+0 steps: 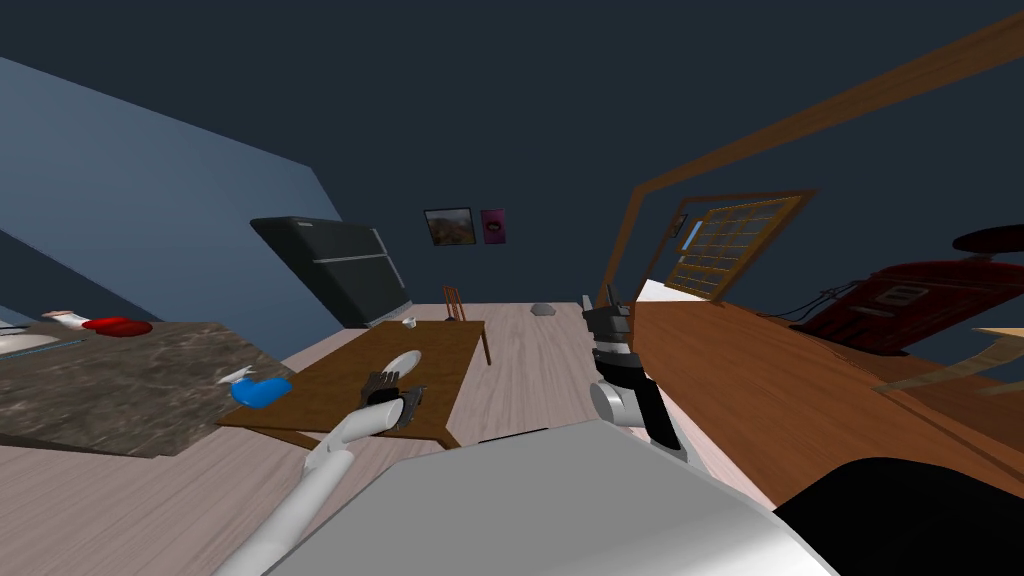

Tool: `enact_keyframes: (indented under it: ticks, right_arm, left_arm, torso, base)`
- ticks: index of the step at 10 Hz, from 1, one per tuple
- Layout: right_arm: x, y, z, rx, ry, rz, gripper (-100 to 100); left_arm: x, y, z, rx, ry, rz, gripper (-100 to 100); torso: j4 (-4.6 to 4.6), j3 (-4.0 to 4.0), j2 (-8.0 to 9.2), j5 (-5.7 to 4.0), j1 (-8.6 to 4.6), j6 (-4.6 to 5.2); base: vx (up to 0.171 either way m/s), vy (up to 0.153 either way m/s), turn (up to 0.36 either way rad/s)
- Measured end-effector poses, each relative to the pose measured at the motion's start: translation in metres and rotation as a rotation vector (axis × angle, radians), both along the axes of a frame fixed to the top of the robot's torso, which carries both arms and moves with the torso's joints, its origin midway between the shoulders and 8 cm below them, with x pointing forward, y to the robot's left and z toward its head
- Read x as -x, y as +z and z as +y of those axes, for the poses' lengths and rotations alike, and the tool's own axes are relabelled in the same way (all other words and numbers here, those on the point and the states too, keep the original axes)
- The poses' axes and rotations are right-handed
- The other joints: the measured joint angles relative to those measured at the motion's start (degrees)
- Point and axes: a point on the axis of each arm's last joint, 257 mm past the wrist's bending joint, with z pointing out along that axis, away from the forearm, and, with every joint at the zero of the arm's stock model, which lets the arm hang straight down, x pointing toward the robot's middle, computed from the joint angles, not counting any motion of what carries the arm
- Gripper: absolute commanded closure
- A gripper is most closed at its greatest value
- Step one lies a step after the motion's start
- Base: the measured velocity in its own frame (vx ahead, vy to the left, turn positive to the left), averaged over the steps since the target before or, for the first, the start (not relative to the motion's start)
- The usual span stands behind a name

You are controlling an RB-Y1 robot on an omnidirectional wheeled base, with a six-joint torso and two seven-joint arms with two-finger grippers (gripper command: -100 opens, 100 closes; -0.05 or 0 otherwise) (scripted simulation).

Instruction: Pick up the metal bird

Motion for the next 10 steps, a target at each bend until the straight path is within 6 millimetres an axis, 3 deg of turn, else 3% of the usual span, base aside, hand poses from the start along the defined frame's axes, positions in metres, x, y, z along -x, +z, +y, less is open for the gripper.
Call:
enact_keyframes:
  ticks: [10]
  right_arm:
    - [0.0,0.0,0.0,0.0,0.0,0.0,0]
  left_arm:
    - [0.063,-0.041,-0.001,0.118,0.063,0.312,-100]
  torso:
    - [-0.02,-0.03,-0.05,0.01,0.06,-0.02]
  base:
    - [0.056,0.014,-0.027]
